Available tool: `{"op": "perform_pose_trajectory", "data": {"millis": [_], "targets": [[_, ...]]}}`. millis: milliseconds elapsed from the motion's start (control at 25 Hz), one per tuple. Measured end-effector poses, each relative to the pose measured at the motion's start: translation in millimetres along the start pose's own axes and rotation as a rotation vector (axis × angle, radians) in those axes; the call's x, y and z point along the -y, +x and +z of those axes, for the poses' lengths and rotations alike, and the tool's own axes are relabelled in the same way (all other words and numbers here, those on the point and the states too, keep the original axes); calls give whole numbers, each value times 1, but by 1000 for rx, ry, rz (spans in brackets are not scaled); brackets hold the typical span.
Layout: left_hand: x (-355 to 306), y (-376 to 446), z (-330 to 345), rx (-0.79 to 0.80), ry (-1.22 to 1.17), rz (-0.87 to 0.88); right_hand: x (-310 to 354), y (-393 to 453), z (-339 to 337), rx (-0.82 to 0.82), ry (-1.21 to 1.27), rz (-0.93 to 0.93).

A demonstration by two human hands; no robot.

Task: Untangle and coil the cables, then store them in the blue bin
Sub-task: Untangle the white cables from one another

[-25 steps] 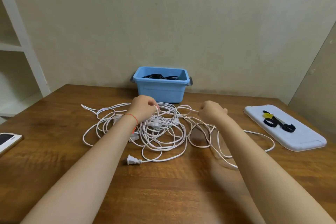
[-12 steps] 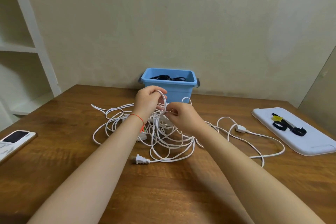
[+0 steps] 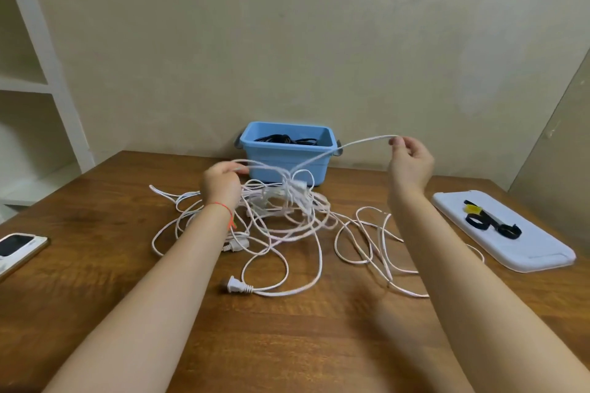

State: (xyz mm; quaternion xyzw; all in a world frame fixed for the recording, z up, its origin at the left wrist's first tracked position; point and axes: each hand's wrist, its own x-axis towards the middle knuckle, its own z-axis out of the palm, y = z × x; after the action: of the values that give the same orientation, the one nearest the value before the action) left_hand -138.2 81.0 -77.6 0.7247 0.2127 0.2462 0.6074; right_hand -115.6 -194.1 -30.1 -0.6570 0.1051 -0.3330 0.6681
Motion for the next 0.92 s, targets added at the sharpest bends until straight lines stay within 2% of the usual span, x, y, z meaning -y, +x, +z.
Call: {"op": "perform_pose_trajectory", "data": {"millis": [80,160,200,280,320,400,440,520,600,680,760,800,840,920], "targets": [[-7,-10,6,66,253,182,-9,-6,2,130,-104,34],[-27,-27,15,136,169,372,-13,-11,6,267,-124,28],[-37,-36,22,234,109,417,-11,-14,9,332,-118,16],[-54,-60,40,548,126,410,-8,-22,15,431,-116,-28],[-57,-70,49,705,167,350,-6,-25,17,449,-124,-57],[-53,-79,58,910,219,188,-5,-18,14,369,-158,-69],[-48,-77,56,944,291,168,-7,-9,9,276,-184,-33],[-36,-64,45,919,505,202,-21,12,-10,87,-210,107],[-26,-50,34,896,669,239,-43,20,-27,18,-232,213],[-25,-45,35,870,763,302,-63,16,-34,63,-349,242],[-26,-44,45,722,792,380,-73,5,-33,209,-562,271],[-26,-47,52,637,807,427,-71,-4,-31,279,-721,238],[-25,-51,58,565,823,484,-68,-13,-27,305,-866,117],[-19,-61,71,477,797,591,-58,-34,-14,325,-918,-295]]}}
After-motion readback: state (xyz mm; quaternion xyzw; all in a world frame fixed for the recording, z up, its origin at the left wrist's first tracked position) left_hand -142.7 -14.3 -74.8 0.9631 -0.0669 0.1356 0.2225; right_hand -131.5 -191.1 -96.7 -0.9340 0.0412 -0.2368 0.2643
